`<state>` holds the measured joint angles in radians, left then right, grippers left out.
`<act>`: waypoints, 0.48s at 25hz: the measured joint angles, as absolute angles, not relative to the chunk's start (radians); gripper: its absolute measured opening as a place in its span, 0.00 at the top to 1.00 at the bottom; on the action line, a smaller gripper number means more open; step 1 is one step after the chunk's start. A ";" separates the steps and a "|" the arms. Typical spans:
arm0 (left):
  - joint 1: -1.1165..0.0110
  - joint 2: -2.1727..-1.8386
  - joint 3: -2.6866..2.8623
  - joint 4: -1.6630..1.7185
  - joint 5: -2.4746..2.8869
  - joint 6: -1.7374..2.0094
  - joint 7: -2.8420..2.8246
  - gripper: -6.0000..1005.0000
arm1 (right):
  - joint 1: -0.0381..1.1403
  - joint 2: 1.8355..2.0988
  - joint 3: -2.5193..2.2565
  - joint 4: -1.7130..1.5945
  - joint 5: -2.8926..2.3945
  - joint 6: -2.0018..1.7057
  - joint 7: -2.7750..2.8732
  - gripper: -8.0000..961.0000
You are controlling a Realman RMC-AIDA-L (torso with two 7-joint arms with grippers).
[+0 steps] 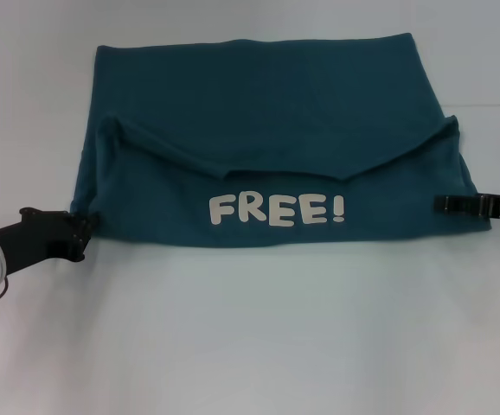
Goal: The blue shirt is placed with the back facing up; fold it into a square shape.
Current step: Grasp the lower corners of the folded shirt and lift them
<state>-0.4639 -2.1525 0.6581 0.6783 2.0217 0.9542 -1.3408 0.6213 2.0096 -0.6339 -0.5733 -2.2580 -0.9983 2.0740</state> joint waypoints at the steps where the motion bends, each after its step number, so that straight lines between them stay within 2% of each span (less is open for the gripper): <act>1: -0.465 -2.152 0.658 0.678 2.022 0.954 -1.341 0.98 | 0.622 2.009 -0.634 -0.573 -2.258 -0.998 2.077 0.22; 4: -0.467 -2.152 0.658 0.679 2.032 0.954 -1.348 0.98 | 0.619 2.007 -0.629 -0.578 -2.253 -1.006 2.079 0.23; 7: -0.467 -2.151 0.658 0.681 2.041 0.954 -1.356 0.98 | 0.613 1.997 -0.632 -0.574 -2.251 -1.028 2.074 0.29; 12: -0.468 -2.152 0.658 0.681 2.041 0.954 -1.364 0.98 | 0.607 1.995 -0.633 -0.578 -2.254 -1.049 2.071 0.40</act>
<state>-0.4677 -2.1515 0.6580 0.6811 2.0411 0.9541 -1.3636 0.6067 1.9954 -0.6327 -0.5783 -2.2541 -1.0493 2.0713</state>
